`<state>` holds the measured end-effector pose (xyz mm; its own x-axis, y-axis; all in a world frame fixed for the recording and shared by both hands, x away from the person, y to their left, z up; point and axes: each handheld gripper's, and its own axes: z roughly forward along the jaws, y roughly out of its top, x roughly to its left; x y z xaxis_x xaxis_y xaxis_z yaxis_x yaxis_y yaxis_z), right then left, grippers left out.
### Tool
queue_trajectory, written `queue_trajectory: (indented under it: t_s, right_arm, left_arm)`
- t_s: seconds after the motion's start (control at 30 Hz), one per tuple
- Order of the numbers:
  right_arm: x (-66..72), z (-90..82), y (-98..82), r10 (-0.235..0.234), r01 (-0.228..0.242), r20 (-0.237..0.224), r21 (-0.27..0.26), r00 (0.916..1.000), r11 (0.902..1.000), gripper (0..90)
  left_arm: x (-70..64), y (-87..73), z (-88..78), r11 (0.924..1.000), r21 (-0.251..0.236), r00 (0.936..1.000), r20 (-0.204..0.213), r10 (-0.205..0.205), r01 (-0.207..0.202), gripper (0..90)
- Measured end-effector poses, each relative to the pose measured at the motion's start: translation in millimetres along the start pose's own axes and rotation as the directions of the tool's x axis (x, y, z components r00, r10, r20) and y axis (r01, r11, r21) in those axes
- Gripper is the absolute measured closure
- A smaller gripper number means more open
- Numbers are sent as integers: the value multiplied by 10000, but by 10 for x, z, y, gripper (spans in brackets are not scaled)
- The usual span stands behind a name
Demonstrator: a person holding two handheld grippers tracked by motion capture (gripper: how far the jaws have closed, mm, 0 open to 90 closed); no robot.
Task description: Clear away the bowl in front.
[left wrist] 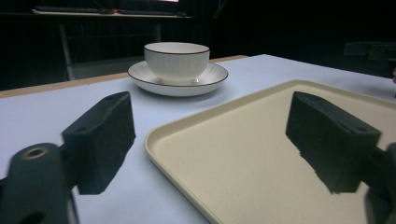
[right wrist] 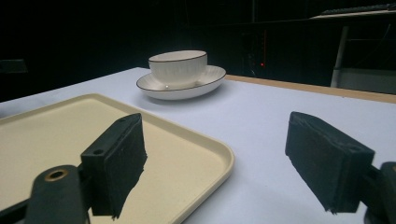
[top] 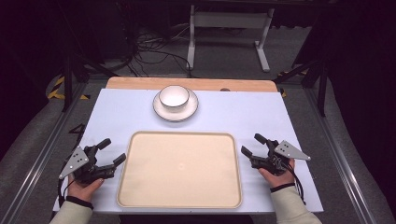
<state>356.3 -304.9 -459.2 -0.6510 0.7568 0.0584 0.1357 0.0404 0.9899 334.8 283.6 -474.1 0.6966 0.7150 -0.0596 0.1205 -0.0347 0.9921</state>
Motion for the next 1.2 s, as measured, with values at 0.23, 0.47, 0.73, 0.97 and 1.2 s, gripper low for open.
queue_trajectory:
  t_s: [0.23,0.47,0.73,0.97,1.2]
  right_arm:
    - [-4,2,0,61,-61,-7,-6,10000,10000,213]
    - [-6,1,0,98,-98,-24,-8,9999,10000,214]
    - [-8,-1,0,126,-126,-5,-9,9999,9999,211]
    - [-12,-2,-2,148,-147,52,-54,9999,9999,208]
    - [-14,-1,-2,139,-138,31,-40,9999,9999,207]
  left_arm:
    - [3,23,-17,9998,-23,9998,-51,-177,177,212]
    - [-17,108,-7,9994,17,9994,-29,-353,353,178]
    - [-63,263,72,9993,352,9998,105,-159,156,192]
    - [-68,471,95,9987,481,9998,111,182,-188,191]
    - [-53,608,125,9995,322,9995,302,49,-59,173]
